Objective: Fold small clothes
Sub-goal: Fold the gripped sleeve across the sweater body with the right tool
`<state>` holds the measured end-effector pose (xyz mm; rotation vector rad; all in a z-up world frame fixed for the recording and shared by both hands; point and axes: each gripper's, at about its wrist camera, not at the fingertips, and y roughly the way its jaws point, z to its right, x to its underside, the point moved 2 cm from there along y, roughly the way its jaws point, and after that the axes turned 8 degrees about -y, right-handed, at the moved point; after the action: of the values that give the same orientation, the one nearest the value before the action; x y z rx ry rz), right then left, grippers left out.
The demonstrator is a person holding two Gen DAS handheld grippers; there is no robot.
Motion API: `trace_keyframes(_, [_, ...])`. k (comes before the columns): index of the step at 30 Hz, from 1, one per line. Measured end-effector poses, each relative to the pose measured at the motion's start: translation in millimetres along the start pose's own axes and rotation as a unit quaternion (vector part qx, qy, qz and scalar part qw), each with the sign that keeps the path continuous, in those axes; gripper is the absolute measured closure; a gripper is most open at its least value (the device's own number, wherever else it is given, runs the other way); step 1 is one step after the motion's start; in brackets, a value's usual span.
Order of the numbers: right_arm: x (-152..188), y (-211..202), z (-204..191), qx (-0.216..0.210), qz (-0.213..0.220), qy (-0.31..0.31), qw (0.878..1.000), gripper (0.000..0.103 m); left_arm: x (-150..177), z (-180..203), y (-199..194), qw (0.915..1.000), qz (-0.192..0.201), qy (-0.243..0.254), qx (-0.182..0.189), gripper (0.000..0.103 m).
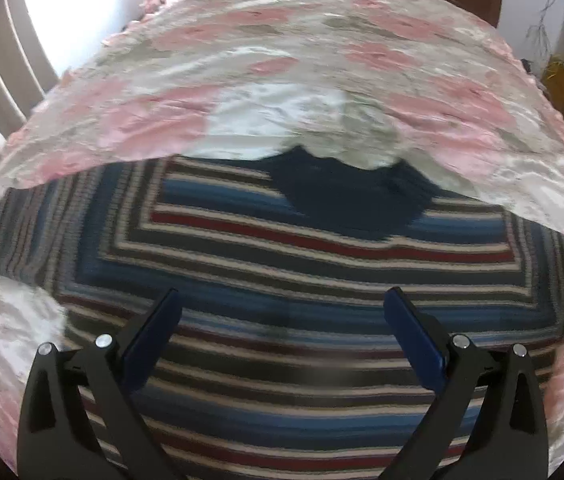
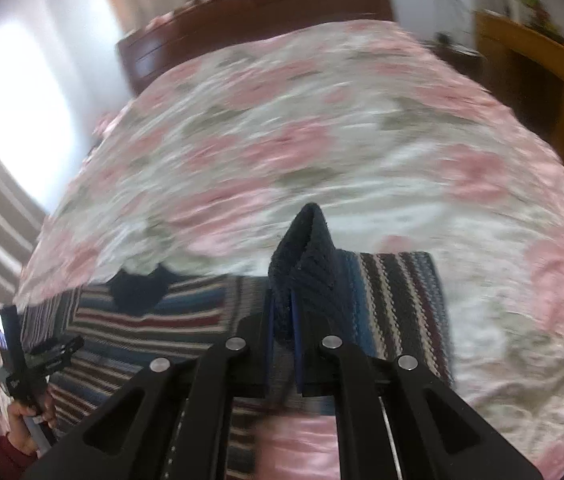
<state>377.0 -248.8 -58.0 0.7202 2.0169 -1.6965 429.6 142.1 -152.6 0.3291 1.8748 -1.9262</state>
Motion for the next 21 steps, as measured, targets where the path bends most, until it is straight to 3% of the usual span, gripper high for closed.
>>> trace_keyframes(7, [14,69,-103,-0.064,-0.045,-0.032,0.996,0.095,-5,-46,6,0.9999,0.002,-0.014,-0.006,0.003])
trace_keyframes(12, [35,120,-151,-0.088,-0.083,-0.040,0.992,0.095,-1,-63,16,0.9998,-0.008,-0.019,-0.002,0.003])
trace_keyframes(17, [57,162,-165,-0.084,-0.125,-0.039,0.988,0.094,9,-58,19,0.9999,-0.016,-0.004,0.004,0.003])
trace_keyframes(21, [68,169,-161,-0.097,-0.149,-0.024,0.984,0.076,16,-42,20,0.9996,-0.024,0.008,0.015,0.003])
